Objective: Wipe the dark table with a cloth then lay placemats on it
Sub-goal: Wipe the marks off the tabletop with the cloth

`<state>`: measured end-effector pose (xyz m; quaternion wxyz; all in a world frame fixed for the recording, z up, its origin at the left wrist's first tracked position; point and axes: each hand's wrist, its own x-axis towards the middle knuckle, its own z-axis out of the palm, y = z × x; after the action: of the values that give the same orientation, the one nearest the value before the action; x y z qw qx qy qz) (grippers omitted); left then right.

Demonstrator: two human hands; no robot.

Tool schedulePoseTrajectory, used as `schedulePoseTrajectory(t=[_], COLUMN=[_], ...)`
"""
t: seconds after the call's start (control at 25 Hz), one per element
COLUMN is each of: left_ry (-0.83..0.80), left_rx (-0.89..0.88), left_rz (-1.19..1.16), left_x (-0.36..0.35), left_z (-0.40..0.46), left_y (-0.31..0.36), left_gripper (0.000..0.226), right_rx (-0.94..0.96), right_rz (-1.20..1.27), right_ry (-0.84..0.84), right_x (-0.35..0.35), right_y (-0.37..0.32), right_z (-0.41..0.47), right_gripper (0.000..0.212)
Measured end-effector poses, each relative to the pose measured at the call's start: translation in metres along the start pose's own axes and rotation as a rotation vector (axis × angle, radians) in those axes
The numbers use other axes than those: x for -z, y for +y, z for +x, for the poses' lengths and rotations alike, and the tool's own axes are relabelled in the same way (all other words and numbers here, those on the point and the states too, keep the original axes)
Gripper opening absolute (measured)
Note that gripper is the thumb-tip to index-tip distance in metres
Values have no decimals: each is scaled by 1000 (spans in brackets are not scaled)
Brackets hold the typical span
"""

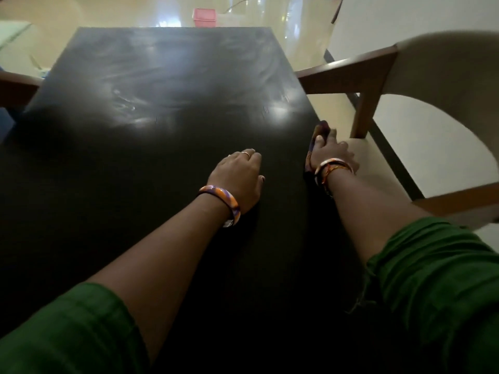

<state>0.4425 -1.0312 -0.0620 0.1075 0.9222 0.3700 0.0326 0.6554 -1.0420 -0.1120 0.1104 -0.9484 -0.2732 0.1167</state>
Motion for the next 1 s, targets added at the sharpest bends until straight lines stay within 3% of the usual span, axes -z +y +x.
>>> schedulePoseTrajectory(t=[0.12, 0.28, 0.52, 0.76, 0.88, 1.0], left_ry=[-4, -8, 62, 88, 146, 207], left_rx=[-35, -13, 152, 342, 437, 519], left_rz=[17, 51, 32, -7, -4, -26], left_x=[-10, -37, -79, -107, -116, -122], left_z=[-32, -110, -226, -287, -287, -261], left_y=[43, 107, 201, 273, 307, 347], left_gripper=[49, 52, 49, 50, 50, 50], right_rx=[95, 369, 315, 475, 687, 1039], right_rz=[26, -176, -51, -12, 29, -182], right_ry=[17, 101, -67, -56, -150, -194], right_x=[8, 10, 19, 27, 33, 56], right_y=[45, 110, 210, 303, 359, 411], right_z=[-52, -129, -235, -309, -319, -271], right_gripper=[55, 54, 56, 58, 61, 63])
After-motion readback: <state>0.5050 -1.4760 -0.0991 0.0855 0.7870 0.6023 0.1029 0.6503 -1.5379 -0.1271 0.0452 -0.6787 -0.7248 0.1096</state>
